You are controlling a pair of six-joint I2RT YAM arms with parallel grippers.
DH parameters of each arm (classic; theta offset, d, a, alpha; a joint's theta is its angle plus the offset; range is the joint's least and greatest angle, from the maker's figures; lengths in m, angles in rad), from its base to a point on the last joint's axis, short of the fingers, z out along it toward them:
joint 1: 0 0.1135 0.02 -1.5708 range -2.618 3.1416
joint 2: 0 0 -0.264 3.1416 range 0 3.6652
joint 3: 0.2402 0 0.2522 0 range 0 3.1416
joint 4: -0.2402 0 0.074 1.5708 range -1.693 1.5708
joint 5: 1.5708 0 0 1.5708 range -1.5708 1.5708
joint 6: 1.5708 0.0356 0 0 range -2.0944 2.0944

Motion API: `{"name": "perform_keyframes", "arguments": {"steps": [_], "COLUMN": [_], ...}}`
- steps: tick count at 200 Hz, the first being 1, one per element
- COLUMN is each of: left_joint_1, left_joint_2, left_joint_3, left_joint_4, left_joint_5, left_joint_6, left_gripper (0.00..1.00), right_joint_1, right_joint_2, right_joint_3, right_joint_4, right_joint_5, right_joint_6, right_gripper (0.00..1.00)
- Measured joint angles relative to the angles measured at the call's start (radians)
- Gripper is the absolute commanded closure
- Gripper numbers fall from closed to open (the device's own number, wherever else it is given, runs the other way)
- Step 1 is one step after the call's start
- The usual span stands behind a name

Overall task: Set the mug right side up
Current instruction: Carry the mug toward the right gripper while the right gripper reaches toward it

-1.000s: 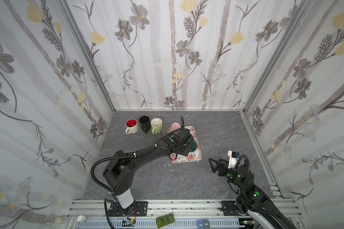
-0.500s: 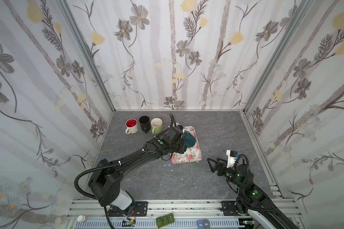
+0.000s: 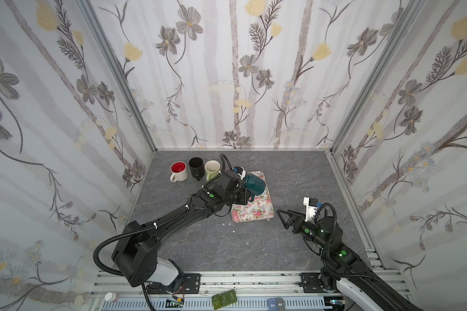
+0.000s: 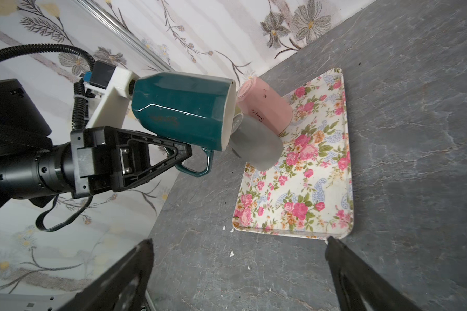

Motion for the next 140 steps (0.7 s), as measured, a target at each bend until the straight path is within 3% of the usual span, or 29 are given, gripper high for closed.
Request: {"name": "perform_keyframes", "arguments": {"steps": [54,103,140], "left_joint_1": [0.013,0.024,0.031], "left_joint_2": [-0.058,-0.078,-0.112], "left_joint_3": [-0.062,-0.082,-0.087], "left_joint_4": [0.095,0.153,0.198], "left_joint_5": [0.031,0.032,0.068], "left_joint_6": [-0.032,-0.079,-0.104], "left_gripper": [1.00,1.00,1.00], "right_joint_1": [0.000,0.000,0.000], "right_joint_2": [0.134,0.278,0.365], "right_joint_3": [0.125,0.201,0.230], "right_joint_4": [0.045,0.139,0.194], "right_joint_5": [-0.056,-0.159,-0.231], "right_joint_6": [-0.018,-0.020,-0.014], "right_gripper": [0.01,0.13,0.13]}}
